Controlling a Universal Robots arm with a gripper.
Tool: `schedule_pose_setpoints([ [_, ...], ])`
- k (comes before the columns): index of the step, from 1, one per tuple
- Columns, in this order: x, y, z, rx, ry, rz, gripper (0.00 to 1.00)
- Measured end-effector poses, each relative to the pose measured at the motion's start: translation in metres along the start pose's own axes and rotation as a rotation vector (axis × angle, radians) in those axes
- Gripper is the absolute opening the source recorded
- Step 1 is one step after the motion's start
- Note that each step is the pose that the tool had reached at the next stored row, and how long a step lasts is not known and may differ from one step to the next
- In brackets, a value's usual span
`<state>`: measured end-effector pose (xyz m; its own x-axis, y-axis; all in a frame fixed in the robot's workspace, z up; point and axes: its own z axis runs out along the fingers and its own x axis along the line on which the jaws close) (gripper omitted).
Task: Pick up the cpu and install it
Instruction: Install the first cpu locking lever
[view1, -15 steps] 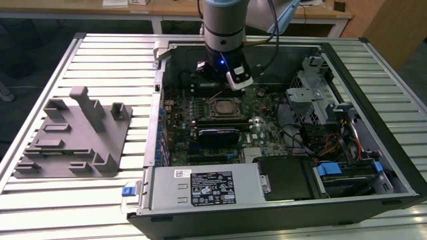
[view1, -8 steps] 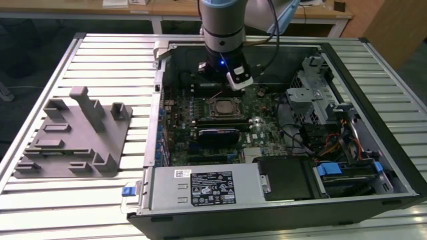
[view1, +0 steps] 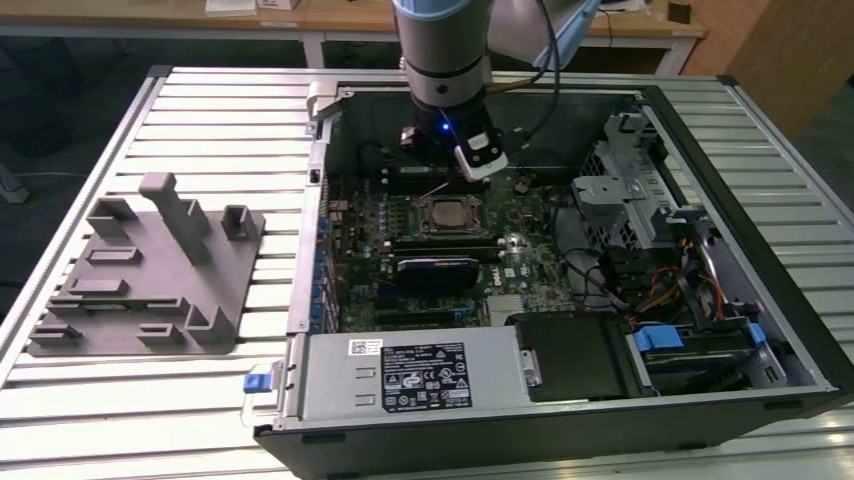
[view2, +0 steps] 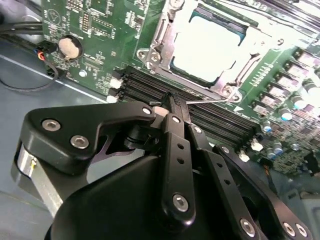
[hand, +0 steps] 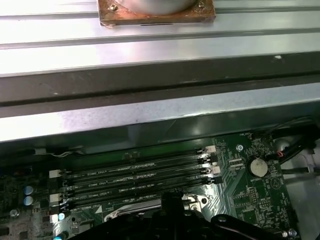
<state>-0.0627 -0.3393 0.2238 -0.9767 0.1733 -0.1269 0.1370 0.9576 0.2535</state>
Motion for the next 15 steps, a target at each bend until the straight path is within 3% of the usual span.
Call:
schedule_pose_setpoints([
  [3,0.0003,-0.0001,0.0018,-0.0033,-0.0181,-0.004,0.11],
  [9,0.0005,-0.0003,0.0023,-0.0033,-0.0202,-0.003,0.11],
  [15,0.0033,-0.0021,0.0081,0.0018,-0.0345,0.033,0.11],
])
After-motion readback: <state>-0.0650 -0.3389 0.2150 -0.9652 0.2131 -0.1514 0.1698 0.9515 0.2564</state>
